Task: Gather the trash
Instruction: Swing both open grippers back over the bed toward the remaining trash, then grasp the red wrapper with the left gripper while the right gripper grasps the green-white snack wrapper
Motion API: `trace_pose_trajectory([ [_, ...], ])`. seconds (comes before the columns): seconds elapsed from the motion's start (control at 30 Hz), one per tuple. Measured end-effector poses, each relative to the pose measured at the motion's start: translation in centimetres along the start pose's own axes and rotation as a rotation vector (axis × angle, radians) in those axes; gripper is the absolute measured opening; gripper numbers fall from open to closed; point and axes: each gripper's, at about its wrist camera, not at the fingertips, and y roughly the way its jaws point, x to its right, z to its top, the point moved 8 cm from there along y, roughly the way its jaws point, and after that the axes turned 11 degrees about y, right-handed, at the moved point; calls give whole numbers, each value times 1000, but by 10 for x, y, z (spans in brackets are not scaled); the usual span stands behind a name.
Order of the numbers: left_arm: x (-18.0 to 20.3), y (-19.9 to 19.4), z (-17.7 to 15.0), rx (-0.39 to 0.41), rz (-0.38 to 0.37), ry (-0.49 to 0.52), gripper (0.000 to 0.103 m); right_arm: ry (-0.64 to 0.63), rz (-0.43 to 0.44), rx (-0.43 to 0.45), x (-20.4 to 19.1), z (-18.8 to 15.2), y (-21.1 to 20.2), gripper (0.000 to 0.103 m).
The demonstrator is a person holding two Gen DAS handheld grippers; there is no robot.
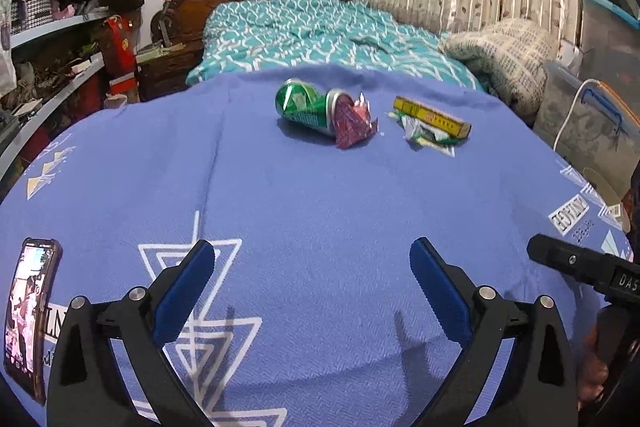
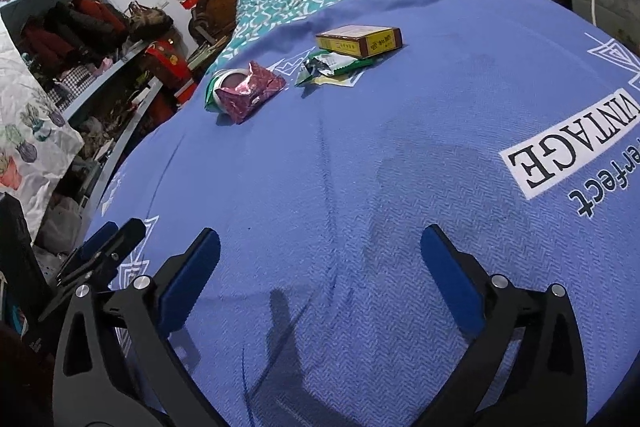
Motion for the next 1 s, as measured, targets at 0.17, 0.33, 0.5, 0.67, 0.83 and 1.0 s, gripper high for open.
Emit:
trace_pose_trajectory([
  [0.17,-8,-10,5,70,-12,-58,94,-12,3,0,0,-1,0,100],
  [0.33,-17,-5,2,34,-17,-95,94,-83,-62,-28,-5,-3,6,100],
  [0.5,-31,-7,-2,34,7,-138,94,-127,-75,-42,-20,16,13,68],
  [0.67,-46,-5,-5,22,-6,-212,94,-218,45,-22,-92,90,41,66],
  [0.83,-59,-2,-10,10,-27,-283,93,-179,108,-196,-159,150,138,67],
  [1.0,-62,-2,-11,8,-29,-292,94,-211,1,-324,-171,161,233,74],
])
